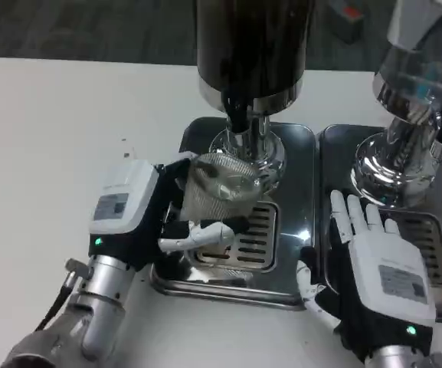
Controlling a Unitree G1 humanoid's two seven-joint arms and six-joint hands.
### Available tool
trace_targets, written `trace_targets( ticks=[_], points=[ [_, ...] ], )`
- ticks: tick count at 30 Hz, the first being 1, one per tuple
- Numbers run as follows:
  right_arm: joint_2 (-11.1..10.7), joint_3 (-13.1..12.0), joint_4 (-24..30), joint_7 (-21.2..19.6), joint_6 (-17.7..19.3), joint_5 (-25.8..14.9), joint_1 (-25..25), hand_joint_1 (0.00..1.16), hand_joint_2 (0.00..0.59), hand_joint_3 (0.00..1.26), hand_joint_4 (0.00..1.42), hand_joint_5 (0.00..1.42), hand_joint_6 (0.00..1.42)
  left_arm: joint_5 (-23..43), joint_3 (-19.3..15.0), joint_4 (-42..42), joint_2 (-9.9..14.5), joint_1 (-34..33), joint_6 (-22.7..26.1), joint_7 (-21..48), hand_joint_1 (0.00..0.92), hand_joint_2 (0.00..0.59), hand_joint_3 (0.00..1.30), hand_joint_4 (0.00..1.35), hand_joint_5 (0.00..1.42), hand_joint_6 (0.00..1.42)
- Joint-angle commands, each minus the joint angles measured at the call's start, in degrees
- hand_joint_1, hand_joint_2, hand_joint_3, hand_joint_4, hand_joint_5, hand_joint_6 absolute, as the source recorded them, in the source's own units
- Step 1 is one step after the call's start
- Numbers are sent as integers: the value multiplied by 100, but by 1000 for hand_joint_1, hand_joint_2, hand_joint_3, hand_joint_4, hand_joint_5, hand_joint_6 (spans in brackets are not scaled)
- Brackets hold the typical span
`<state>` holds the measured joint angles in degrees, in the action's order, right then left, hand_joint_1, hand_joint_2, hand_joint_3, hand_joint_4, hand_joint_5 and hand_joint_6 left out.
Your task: Grasp the cup under the faucet to collect the drink, then remove the cup.
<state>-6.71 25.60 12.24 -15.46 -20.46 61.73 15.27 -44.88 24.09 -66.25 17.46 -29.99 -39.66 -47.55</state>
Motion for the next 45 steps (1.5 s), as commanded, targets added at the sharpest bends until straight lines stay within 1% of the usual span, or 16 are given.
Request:
trace_targets(
  ticks=[1, 7, 11, 17, 19, 20, 22, 23, 24, 26, 31, 36, 38, 41, 45],
  points=[
    [49, -4, 87, -70, -66, 41, 63, 364, 563, 0, 0, 0, 6, 2, 124, -136, -157, -301, 89, -164, 378, 68, 676, 732, 850, 743],
    [59, -5, 56, -85, -74, 31, 18, 364, 563, 0, 0, 0, 4, -7, 234, -311, -331, -514, 269, -214, 372, 69, 661, 708, 839, 727],
    [74, -21, 46, -98, -83, 22, 13, 364, 563, 0, 0, 0, 3, 9, 252, -386, -393, -562, 334, -287, 368, 70, 659, 706, 834, 725],
    [95, -14, 51, -98, -87, 17, 29, 364, 563, 0, 0, 0, 3, 11, 297, -495, -447, -557, 381, -222, 347, 66, 645, 689, 819, 682],
    [103, -15, 50, -97, -89, 7, 39, 364, 563, 0, 0, 0, 7, 6, 317, -490, -440, -532, 362, -226, 315, 64, 632, 688, 811, 676],
    [107, -19, 42, -92, -86, -4, 37, 364, 563, 0, 0, 0, 8, 6, 326, -493, -428, -504, 350, -221, 288, 56, 621, 667, 802, 676],
    [109, -19, 41, -85, -81, -15, 43, 364, 563, 0, 0, 0, 11, -16, 356, -491, -398, -443, 332, -280, 158, 45, 556, 576, 690, 618],
    [106, -16, 36, -82, -78, -12, 39, 364, 563, 0, 0, 0, 12, -16, 365, -492, -391, -413, 322, -320, 108, 40, 513, 532, 643, 575],
    [105, -11, 36, -83, -77, -6, 41, 364, 563, 0, 0, 0, 12, -1, 366, -498, -397, -376, 323, -377, 76, 39, 478, 502, 617, 535],
    [94, -4, 55, -66, -78, 14, 44, 364, 563, 0, 0, 0, 14, 25, 381, -509, -406, -329, 328, -455, 55, 37, 457, 473, 592, 496],
    [69, -15, 86, -14, -79, 7, 58, 364, 563, 0, 0, 0, 12, 36, 403, -509, -406, -220, 385, -602, 53, 39, 450, 470, 590, 493],
    [63, -24, 100, -7, -76, -3, 70, 364, 563, 0, 0, 0, 13, 77, 394, -536, -386, -184, 473, -576, 53, 44, 439, 459, 590, 484],
    [58, -24, 89, -6, -67, -4, 57, 364, 563, 0, 0, 0, 14, 110, 406, -552, -393, -189, 545, -457, 65, 46, 370, 392, 562, 483],
    [61, -27, 60, 9, -57, -29, 26, 365, 563, 0, 0, 0, 15, 118, 466, -573, -415, -209, 666, -294, 69, 44, 256, 270, 472, 391],
    [75, -43, 42, 3, -62, -53, 11, 365, 563, 0, 0, 0, 16, 130, 545, -585, -447, -247, 887, 17, 21, 38, 113, 109, 353, 278]
  ],
)
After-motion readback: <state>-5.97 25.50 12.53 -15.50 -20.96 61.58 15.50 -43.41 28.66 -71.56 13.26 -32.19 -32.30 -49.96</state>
